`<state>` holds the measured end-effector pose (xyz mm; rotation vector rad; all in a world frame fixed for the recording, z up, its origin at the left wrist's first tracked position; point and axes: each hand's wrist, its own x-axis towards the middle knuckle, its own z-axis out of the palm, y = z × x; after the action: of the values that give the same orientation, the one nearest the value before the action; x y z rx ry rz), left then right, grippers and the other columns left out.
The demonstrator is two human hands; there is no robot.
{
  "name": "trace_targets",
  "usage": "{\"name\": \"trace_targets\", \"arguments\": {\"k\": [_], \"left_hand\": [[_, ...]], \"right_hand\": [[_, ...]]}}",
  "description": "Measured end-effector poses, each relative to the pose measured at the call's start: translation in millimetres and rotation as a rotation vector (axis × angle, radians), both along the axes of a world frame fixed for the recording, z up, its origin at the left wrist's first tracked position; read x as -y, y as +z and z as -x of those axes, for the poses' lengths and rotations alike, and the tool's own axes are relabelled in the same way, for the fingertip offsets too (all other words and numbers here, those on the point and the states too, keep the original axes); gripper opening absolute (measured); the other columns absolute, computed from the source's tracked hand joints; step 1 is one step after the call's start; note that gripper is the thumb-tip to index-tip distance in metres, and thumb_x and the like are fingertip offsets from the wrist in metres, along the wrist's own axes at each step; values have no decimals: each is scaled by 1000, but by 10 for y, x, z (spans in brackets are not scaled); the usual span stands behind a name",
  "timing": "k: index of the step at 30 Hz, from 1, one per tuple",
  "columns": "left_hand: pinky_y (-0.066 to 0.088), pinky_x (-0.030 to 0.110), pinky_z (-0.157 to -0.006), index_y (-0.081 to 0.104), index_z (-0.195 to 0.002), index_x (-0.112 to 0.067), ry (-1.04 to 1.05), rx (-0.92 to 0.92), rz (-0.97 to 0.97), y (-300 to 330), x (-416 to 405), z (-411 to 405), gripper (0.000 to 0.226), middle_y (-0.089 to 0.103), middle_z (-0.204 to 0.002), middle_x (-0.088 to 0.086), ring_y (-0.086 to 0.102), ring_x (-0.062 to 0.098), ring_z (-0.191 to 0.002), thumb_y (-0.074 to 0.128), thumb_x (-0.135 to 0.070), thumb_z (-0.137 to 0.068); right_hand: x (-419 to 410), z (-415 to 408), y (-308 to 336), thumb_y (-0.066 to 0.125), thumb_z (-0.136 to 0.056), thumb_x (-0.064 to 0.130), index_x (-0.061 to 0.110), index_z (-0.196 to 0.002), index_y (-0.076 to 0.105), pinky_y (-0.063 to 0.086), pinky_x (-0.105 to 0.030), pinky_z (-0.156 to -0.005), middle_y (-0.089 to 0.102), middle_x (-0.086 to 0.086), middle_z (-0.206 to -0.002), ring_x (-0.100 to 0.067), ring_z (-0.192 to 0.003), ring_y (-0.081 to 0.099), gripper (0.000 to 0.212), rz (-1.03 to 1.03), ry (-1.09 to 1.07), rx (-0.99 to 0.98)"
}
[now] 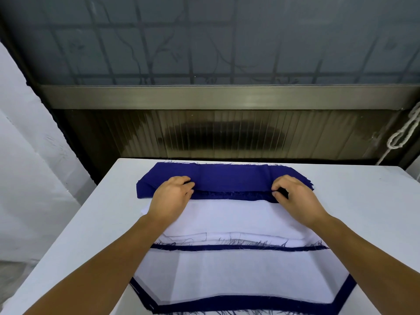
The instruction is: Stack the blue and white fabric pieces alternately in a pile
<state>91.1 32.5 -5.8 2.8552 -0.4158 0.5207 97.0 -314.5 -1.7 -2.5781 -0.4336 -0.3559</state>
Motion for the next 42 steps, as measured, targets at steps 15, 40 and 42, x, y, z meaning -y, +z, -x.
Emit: {"name": "trace_targets", "arguments": {"k": [15, 40, 42], "left_hand": [[51, 26, -67, 69, -86, -20, -61, 56, 82, 335, -115, 472, 15, 65, -88, -10, 58, 10, -79, 77, -11, -78], [45, 20, -70, 73, -88, -24, -210, 184, 145, 550, -403, 1430, 10, 63, -89, -16, 55, 3, -80, 65, -30, -87], [43, 21, -71, 74, -85, -20, -235, 168, 71, 235, -386, 1563, 23, 65, -87, -10, 54, 7, -80, 55, -32, -83]], "right_hand": [[-27, 714, 346, 66, -85, 3, 16, -89, 60, 47, -29, -61, 65, 6, -79, -17, -67, 57, 15, 77, -93, 185], [238, 1480, 370, 50, -96, 19, 15, -91, 71, 43, -19, -81, 67, 10, -95, -6, -89, 57, 22, 24, -7, 330], [249, 1575, 91, 46, -93, 24, 8, -87, 74, 40, -22, -89, 69, 0, -94, -13, -92, 57, 33, 101, 57, 407]]}}
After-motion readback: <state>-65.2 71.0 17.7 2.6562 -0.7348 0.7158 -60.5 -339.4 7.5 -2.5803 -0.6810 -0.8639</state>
